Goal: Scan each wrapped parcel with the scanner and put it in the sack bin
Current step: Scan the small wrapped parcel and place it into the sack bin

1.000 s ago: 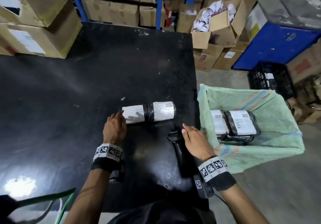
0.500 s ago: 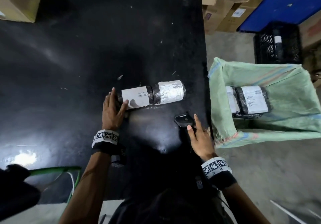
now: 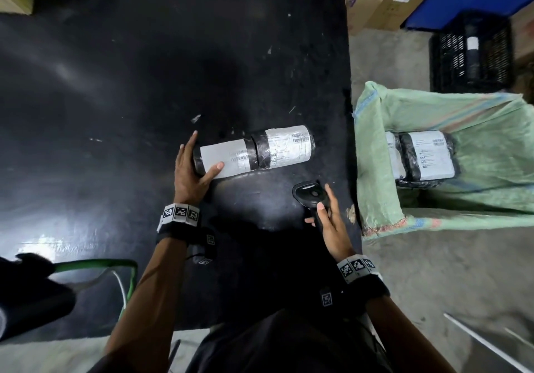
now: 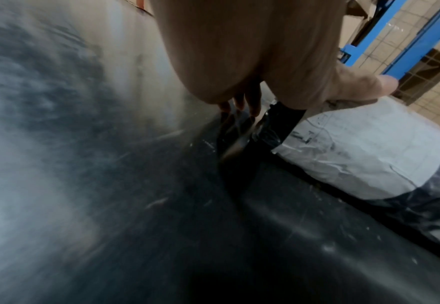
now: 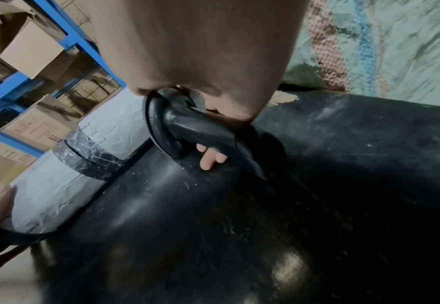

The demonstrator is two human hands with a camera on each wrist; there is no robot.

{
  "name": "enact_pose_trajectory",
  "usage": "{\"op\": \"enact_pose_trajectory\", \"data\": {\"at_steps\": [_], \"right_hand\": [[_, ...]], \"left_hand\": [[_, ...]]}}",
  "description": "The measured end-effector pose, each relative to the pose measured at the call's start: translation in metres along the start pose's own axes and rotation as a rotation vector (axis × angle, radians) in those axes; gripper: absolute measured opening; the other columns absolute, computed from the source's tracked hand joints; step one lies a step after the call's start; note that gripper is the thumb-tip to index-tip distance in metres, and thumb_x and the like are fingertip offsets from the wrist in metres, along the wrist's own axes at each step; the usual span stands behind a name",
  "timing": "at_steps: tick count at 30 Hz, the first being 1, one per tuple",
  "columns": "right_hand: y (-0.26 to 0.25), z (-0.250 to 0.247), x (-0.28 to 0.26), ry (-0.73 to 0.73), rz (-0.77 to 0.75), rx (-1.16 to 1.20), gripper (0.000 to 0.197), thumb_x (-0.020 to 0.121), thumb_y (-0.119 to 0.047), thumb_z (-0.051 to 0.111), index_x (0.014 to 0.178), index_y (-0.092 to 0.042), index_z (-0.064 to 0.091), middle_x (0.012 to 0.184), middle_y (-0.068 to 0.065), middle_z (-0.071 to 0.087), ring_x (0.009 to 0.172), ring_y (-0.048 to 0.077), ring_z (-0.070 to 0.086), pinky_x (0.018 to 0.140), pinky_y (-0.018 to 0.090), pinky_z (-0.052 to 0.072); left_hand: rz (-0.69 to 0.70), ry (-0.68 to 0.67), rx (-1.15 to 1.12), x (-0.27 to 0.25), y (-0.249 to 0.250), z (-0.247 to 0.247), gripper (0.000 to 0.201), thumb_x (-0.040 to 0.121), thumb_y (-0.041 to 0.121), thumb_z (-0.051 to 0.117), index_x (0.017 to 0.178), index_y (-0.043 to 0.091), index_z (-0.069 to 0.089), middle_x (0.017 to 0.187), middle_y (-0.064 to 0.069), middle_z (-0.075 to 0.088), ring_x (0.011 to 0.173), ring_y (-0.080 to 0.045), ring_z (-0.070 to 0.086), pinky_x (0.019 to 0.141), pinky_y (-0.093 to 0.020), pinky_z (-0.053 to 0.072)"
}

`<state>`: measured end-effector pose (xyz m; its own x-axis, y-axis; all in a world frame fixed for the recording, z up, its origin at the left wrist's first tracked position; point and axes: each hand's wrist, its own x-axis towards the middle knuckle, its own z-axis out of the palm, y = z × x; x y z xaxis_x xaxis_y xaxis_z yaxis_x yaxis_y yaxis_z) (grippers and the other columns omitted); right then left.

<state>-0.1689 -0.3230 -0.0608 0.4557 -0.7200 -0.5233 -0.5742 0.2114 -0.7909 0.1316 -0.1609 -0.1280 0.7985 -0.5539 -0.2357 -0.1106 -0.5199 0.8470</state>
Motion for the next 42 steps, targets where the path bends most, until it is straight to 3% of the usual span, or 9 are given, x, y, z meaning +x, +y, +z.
{"op": "enact_pose_trajectory", "data": {"at_steps": [3, 7, 13, 17, 20, 27, 33, 37, 42], "right_hand": [[0.007, 0.000, 0.005, 0.002, 0.003, 0.028, 0.052, 0.104, -0.035, 0.045, 0.151, -0.046, 0.028, 0.143, 0.003, 0.054, 0.080, 0.025, 0.072, 0.083, 0.041, 0.057], [0.007, 0.001, 0.004, 0.005, -0.012, 0.086, 0.051, 0.104, -0.028, 0.047, 0.151, -0.040, 0.032, 0.120, 0.014, 0.065, 0.070, 0.028, 0.059, 0.073, 0.045, 0.051], [-0.005, -0.003, -0.005, 0.017, -0.049, 0.153, 0.048, 0.104, -0.022, 0.046, 0.148, -0.036, 0.036, 0.111, -0.012, 0.066, 0.071, 0.000, 0.061, 0.066, 0.018, 0.051], [-0.015, -0.007, -0.017, 0.001, -0.131, 0.164, 0.052, 0.100, -0.041, 0.049, 0.149, -0.046, 0.032, 0.128, 0.004, 0.063, 0.070, 0.019, 0.055, 0.065, 0.031, 0.051], [-0.026, -0.012, -0.024, -0.004, -0.214, 0.159, 0.055, 0.095, -0.055, 0.050, 0.147, -0.052, 0.032, 0.117, 0.012, 0.064, 0.068, 0.023, 0.052, 0.072, 0.040, 0.049], [-0.068, -0.027, -0.045, 0.012, -0.445, 0.164, 0.049, 0.103, -0.034, 0.047, 0.149, -0.042, 0.034, 0.102, 0.023, 0.059, 0.067, 0.026, 0.049, 0.073, 0.049, 0.048], [-0.108, -0.040, -0.071, 0.042, -0.584, 0.142, 0.047, 0.105, -0.027, 0.044, 0.150, -0.040, 0.034, 0.102, 0.013, 0.057, 0.071, 0.030, 0.054, 0.082, 0.053, 0.049], [-0.121, -0.046, -0.082, 0.070, -0.647, 0.099, 0.049, 0.103, -0.036, 0.043, 0.150, -0.041, 0.032, 0.093, 0.009, 0.058, 0.070, 0.037, 0.053, 0.077, 0.055, 0.049], [-0.126, -0.047, -0.089, 0.066, -0.668, 0.120, 0.051, 0.098, -0.050, 0.043, 0.148, -0.047, 0.032, 0.096, 0.010, 0.060, 0.068, 0.037, 0.052, 0.074, 0.060, 0.048]], "left_hand": [[0.046, -0.005, -0.006, -0.009, -0.001, 0.001, 0.098, 0.077, 0.061, 0.072, 0.159, 0.022, 0.035, 0.159, -0.003, 0.045, 0.150, -0.034, 0.037, 0.120, -0.058, 0.035], [0.013, -0.004, -0.054, -0.013, 0.002, 0.000, 0.083, 0.079, 0.057, 0.074, 0.151, 0.036, 0.040, 0.148, 0.002, 0.057, 0.133, -0.027, 0.057, 0.110, -0.053, 0.048], [0.013, 0.088, -0.092, -0.021, 0.018, -0.009, 0.064, 0.083, 0.050, 0.079, 0.137, 0.032, 0.051, 0.123, -0.005, 0.070, 0.105, -0.029, 0.070, 0.088, -0.037, 0.058], [0.056, 0.166, -0.080, -0.030, 0.023, -0.020, 0.065, 0.080, 0.055, 0.080, 0.135, 0.035, 0.053, 0.129, -0.003, 0.064, 0.111, -0.027, 0.067, 0.093, -0.052, 0.057], [0.117, 0.212, -0.090, -0.040, 0.036, -0.026, 0.066, 0.080, 0.055, 0.078, 0.137, 0.030, 0.054, 0.133, -0.002, 0.060, 0.116, -0.025, 0.064, 0.097, -0.054, 0.055], [0.223, 0.313, -0.159, -0.060, 0.084, -0.019, 0.060, 0.081, 0.048, 0.079, 0.133, 0.032, 0.056, 0.128, 0.002, 0.058, 0.117, -0.025, 0.062, 0.100, -0.053, 0.053], [0.275, 0.364, -0.200, -0.066, 0.125, 0.009, 0.063, 0.077, 0.043, 0.081, 0.132, 0.022, 0.058, 0.126, -0.009, 0.059, 0.105, 0.002, 0.054, 0.100, -0.020, 0.047], [0.253, 0.321, -0.239, -0.069, 0.147, 0.029, 0.064, 0.072, 0.052, 0.083, 0.129, 0.037, 0.055, 0.123, -0.003, 0.057, 0.114, -0.027, 0.062, 0.101, -0.048, 0.053], [0.255, 0.307, -0.302, -0.073, 0.169, 0.055, 0.067, 0.069, 0.058, 0.081, 0.128, 0.038, 0.056, 0.117, 0.000, 0.058, 0.108, -0.024, 0.064, 0.099, -0.051, 0.055]]}}
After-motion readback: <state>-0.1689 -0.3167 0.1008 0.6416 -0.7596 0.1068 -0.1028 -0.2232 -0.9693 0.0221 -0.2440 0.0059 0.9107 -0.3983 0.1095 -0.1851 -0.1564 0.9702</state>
